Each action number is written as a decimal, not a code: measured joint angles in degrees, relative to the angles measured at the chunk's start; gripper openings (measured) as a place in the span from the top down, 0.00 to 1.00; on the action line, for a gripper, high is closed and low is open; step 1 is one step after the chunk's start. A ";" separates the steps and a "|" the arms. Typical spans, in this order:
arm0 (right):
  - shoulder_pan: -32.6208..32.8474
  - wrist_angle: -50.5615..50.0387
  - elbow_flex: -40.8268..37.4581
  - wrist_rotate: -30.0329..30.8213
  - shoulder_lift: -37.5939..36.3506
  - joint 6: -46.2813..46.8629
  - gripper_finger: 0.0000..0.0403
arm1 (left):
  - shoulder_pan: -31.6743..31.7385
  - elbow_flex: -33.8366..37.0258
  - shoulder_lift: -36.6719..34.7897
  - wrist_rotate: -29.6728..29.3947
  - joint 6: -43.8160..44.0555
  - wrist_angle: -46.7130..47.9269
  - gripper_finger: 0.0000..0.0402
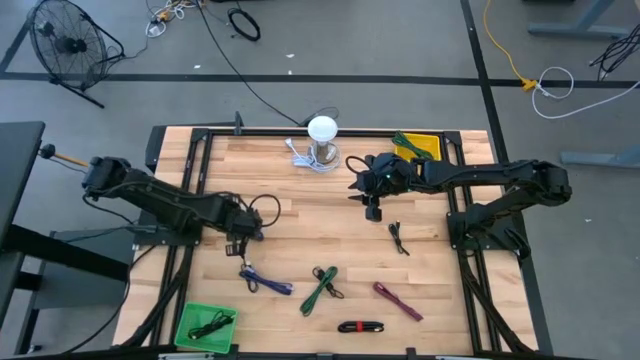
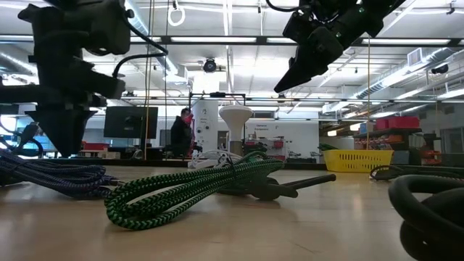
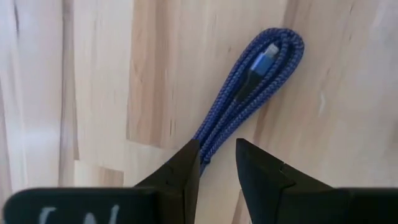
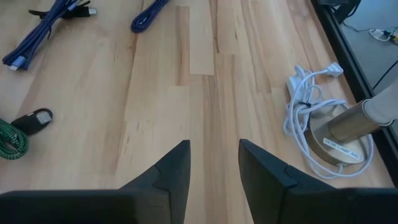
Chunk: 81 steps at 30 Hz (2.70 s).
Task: Pick & Place USB Port
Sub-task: Put the purple USB cable into the yellow bin
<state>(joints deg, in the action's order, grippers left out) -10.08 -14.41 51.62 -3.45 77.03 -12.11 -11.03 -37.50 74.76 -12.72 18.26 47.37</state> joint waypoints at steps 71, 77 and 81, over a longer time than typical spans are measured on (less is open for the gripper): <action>0.02 14.70 0.00 -5.99 -0.02 1.07 0.67 | 6.19 -5.60 -3.24 -8.79 -27.50 -75.31 0.99; 0.13 17.58 0.00 -8.12 -0.04 1.13 0.67 | 9.96 -5.60 3.20 0.13 -27.49 -86.95 0.99; 0.13 19.12 0.00 -8.14 -0.04 1.13 0.67 | 11.28 -5.60 7.20 4.50 -27.04 -95.06 0.99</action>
<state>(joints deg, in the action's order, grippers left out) -9.96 4.71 51.62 -11.59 76.99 -10.98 0.25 -43.09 81.96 -8.22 -8.78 -47.70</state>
